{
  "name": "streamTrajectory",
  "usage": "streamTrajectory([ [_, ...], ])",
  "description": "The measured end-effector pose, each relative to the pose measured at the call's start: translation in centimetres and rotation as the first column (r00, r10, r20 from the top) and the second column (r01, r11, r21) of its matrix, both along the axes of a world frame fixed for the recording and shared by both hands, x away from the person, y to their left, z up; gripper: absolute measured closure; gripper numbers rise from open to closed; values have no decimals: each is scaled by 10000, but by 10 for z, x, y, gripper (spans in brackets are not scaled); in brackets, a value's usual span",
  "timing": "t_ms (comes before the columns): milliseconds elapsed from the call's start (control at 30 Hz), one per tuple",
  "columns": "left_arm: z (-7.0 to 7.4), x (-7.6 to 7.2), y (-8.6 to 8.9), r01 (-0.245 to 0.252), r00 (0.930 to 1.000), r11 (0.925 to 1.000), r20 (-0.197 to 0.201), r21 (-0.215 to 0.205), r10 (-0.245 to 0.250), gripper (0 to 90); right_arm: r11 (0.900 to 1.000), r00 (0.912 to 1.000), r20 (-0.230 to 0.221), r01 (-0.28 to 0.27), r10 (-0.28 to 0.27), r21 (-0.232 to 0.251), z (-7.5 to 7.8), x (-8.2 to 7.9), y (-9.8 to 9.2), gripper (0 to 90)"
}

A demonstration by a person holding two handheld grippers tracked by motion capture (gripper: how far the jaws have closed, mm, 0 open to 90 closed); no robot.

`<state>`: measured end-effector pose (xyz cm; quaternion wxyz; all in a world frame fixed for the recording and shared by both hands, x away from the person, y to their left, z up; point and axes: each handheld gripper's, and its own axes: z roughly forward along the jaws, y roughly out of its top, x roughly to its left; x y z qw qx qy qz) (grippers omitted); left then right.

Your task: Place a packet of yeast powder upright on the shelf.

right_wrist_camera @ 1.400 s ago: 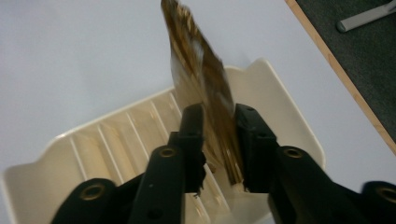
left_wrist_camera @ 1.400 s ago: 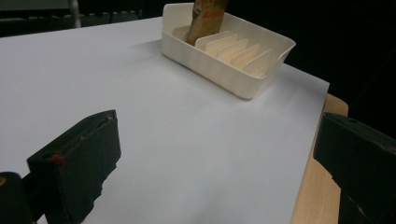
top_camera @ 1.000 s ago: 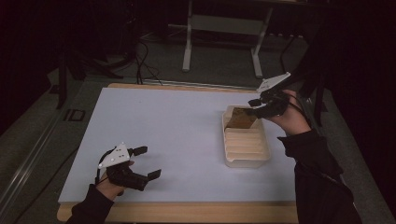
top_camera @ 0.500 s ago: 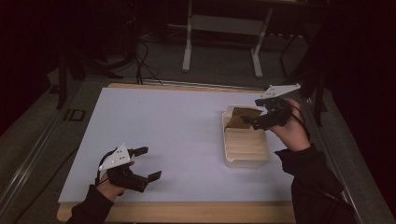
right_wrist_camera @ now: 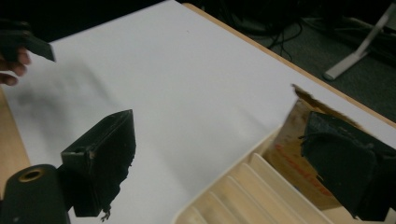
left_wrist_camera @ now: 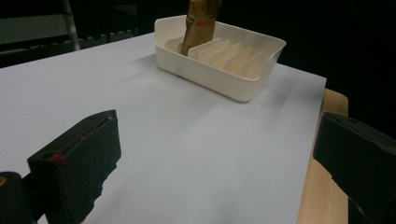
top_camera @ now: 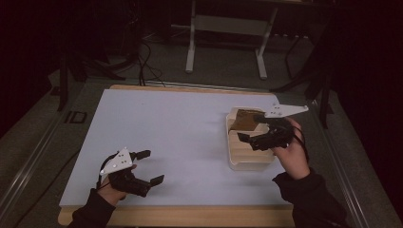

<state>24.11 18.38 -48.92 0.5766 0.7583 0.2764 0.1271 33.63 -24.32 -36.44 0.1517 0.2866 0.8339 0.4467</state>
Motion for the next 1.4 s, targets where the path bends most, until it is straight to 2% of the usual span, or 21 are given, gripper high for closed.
streamTrajectory([
  [67, 0, 0, 0, -1, 10000, 10000, 5, 27, 1, 15, 9997, 9998, -37, -174, 175, 197, -2, -6, 2, 101],
  [200, 1, -1, 0, 0, 10000, 10000, 24, -2, 0, 15, 9991, 9989, 152, -433, 433, 9, -8, -20, 8, 103],
  [333, 1, -1, 0, -8, 10000, 10000, 45, 9, 8, 15, 9974, 9976, 246, -649, 641, 328, -13, -36, 12, 103],
  [400, 1, -1, 0, -14, 10000, 10000, 7, 2, 14, 15, 9966, 9969, 246, -757, 749, 339, -14, -40, 14, 103],
  [533, 1, -1, 0, -18, 10000, 10000, 9, -27, 18, 15, 9937, 9936, 392, -1073, 1060, 332, -24, -59, 21, 103],
  [633, 2, -1, 1, -11, 10000, 10000, 36, 10, 11, 15, 9916, 9922, 354, -1215, 1199, 453, -27, -65, 24, 103],
  [800, 2, -1, 1, -69, 10000, 10000, 29, -5, 69, 15, 9858, 9869, 553, -1552, 1519, 633, -39, -81, 27, 103],
  [967, 3, -2, 1, -55, 9999, 10000, 87, -10, 55, 15, 9869, 9889, 551, -1422, 1382, 768, -49, -88, 25, 103],
  [1000, 3, -2, 2, -57, 9999, 10000, 95, -12, 58, 15, 9855, 9894, 398, -1431, 1400, 912, -54, -91, 23, 103],
  [1100, 2, -2, 1, -51, 10000, 10000, 63, -13, 51, 15, 9860, 9908, 351, -1333, 1303, 1004, -62, -95, 22, 103],
  [1200, 2, -3, 0, -24, 9999, 10000, 106, 73, 23, 15, 9881, 9917, 264, -1279, 1260, 860, -68, -98, 20, 103],
  [1267, 3, -3, 0, 6, 9999, 10000, 112, 57, -6, 15, 9877, 9920, 174, -1260, 1249, 927, -71, -101, 18, 103],
  [1333, 3, -3, 0, 4, 9999, 10000, 110, 47, -5, 15, 9913, 9932, 445, -1104, 1074, 716, -75, -104, 15, 103],
  [1400, 3, -3, 0, -1, 9999, 10000, 108, 50, 0, 15, 9908, 9933, 385, -1119, 1092, 760, -76, -104, 14, 103],
])
